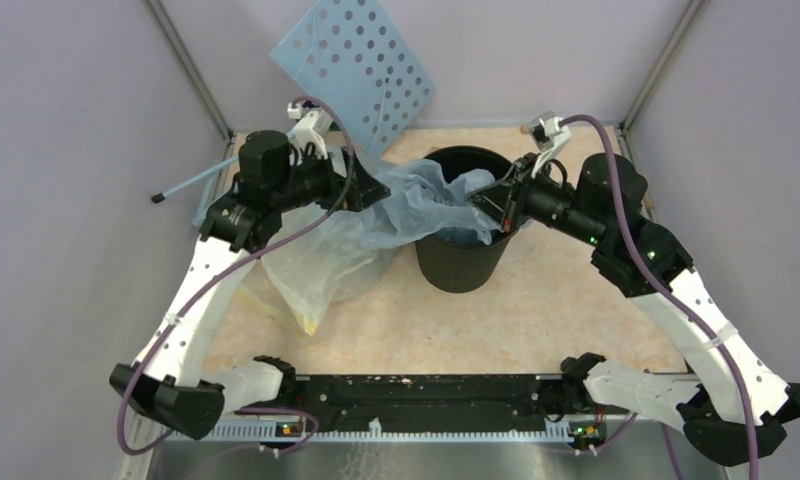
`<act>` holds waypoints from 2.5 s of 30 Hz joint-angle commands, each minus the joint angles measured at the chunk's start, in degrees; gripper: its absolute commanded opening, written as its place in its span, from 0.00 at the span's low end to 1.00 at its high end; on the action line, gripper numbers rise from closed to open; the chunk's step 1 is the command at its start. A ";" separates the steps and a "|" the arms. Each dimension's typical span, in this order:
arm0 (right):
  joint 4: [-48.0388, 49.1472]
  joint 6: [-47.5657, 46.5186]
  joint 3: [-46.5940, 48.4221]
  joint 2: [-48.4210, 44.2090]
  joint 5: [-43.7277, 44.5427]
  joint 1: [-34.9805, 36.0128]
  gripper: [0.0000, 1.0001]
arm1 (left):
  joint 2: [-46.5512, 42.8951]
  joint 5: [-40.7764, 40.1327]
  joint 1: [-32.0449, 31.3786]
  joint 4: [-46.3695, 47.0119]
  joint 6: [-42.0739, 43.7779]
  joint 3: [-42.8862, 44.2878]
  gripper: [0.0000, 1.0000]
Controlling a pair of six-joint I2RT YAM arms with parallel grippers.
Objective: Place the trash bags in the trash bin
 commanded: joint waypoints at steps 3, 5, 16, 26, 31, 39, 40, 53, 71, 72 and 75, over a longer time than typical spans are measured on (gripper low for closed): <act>16.78 11.41 -4.08 0.69 -1.10 0.54 0.00 | -9.79 -5.34 0.37 1.18 -7.22 -2.57 0.99; 19.07 12.60 -5.16 0.80 -1.21 0.52 0.00 | -12.50 -5.89 0.37 0.84 -9.39 -3.81 0.99; 19.29 13.29 -5.56 1.13 -0.70 0.56 0.00 | -25.44 -3.95 0.26 12.46 -32.72 -25.00 0.97; 15.70 13.33 -4.05 0.69 0.55 0.56 0.00 | -20.24 -0.70 0.02 24.85 -35.01 -28.32 0.89; 6.80 9.37 0.45 0.67 8.93 0.52 0.00 | -18.22 -2.27 0.02 26.96 -30.01 -27.93 0.34; -15.30 3.42 14.68 4.84 31.70 -7.05 0.00 | -13.73 -15.26 0.49 6.01 -9.19 -12.86 0.00; -16.30 3.42 15.31 5.41 28.16 -10.26 0.00 | -12.90 -14.88 0.53 4.80 -7.72 -11.48 0.00; -16.05 4.71 11.37 9.10 19.62 -25.77 0.00 | 1.59 -3.49 6.42 -13.05 7.25 8.82 0.00; -5.56 1.63 -2.95 11.02 20.60 -27.99 0.31 | 10.06 7.85 9.85 -3.07 6.16 2.99 0.00; -4.92 1.69 -2.97 11.72 19.12 -28.31 0.32 | 10.80 8.41 9.98 -1.52 5.76 2.84 0.00; -2.94 2.32 -2.15 13.54 16.00 -28.61 0.35 | 12.95 10.20 9.95 4.50 4.60 2.38 0.03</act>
